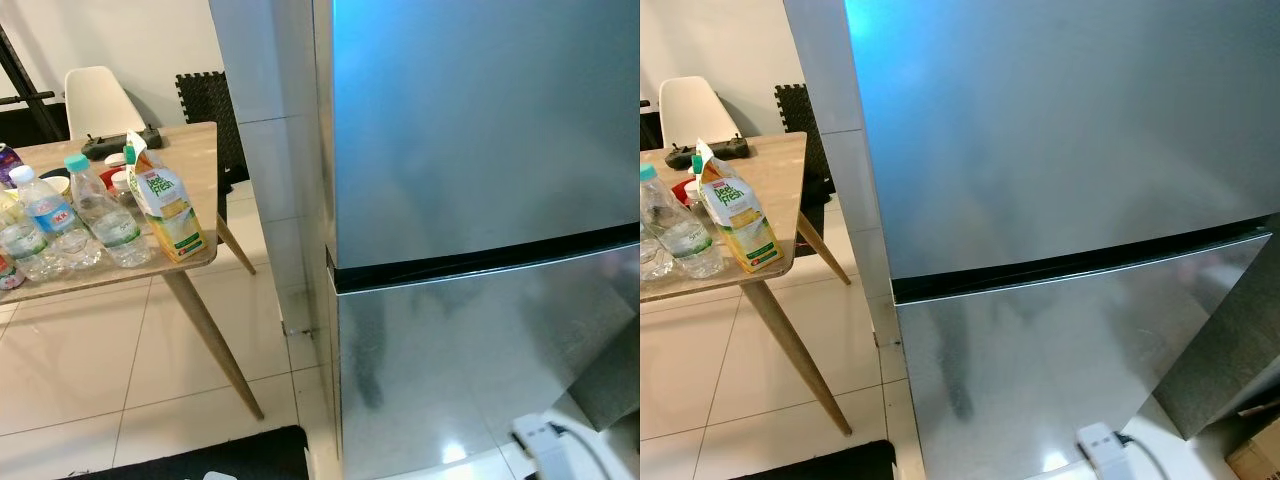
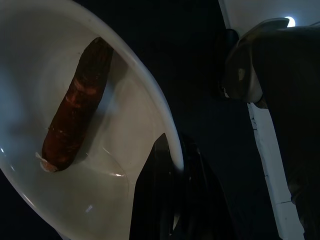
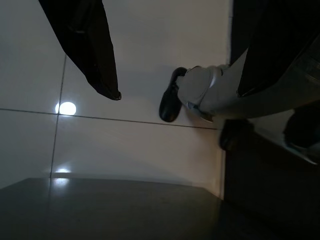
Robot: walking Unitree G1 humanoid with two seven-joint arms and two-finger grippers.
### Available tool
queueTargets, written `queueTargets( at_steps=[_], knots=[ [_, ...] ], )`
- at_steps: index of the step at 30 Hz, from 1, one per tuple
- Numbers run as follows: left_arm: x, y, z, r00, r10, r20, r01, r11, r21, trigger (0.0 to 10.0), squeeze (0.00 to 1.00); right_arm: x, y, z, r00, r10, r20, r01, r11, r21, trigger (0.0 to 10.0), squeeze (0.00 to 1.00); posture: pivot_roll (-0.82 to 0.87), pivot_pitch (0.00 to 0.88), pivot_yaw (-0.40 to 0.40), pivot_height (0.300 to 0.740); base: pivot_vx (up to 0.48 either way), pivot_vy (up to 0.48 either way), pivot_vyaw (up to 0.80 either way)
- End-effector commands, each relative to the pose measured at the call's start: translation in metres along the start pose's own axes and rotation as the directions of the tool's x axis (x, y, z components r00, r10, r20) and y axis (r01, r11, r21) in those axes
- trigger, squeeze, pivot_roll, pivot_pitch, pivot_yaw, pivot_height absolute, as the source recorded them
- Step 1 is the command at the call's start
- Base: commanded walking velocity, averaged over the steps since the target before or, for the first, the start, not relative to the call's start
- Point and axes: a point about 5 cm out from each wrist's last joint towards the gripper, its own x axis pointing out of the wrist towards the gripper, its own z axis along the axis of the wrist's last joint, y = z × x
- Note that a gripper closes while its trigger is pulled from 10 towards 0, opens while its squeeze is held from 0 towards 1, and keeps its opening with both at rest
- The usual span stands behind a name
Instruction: Restocking fridge
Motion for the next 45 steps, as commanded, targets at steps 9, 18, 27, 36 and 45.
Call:
queueTargets(
  at_steps=[9, 18, 27, 36, 45],
  knots=[
    [0.002, -0.018, -0.006, 0.996, -0.082, -0.025, 0.083, 0.997, 0.011, 10.0, 0.0, -0.039, 0.004, 0.064, 0.78, 0.554, 0.292, -0.529, 0.832, -0.166, 10.0, 0.0, -0.11, 0.0, 0.002, 0.74, 0.0, 0.0, 0.0],
    [0.002, -0.018, -0.004, 0.996, -0.087, -0.02, 0.087, 0.996, 0.017, 10.0, 0.0, -0.084, 0.019, 0.149, 0.507, 0.713, 0.485, -0.526, 0.701, -0.481, 10.0, 0.0, -0.1, 0.0, -0.001, 0.74, 0.0, 0.0, 0.0],
    [0.002, -0.018, -0.008, 0.995, -0.099, -0.033, 0.099, 0.995, 0.016, 10.0, 0.0, -0.115, 0.052, 0.194, 0.375, 0.799, 0.471, -0.424, 0.599, -0.679, 10.0, 0.0, -0.09, 0.0, 0.001, 0.74, 0.0, 0.0, 0.0],
    [0.002, -0.021, -0.006, 0.994, -0.109, -0.027, 0.109, 0.994, 0.014, 10.0, 0.0, -0.12, 0.077, 0.235, 0.487, 0.751, 0.446, -0.198, 0.593, -0.781, 10.0, 0.0, -0.08, 0.0, -0.009, 0.74, 0.0, 0.0, 0.0],
    [0.002, -0.023, -0.008, 0.993, -0.113, -0.032, 0.114, 0.993, 0.011, 10.0, 0.0, -0.123, 0.093, 0.247, 0.51, 0.76, 0.402, -0.144, 0.537, -0.831, 10.0, 0.0, -0.08, 0.0, -0.011, 0.74, 0.0, 0.0, 0.0]
  ],
)
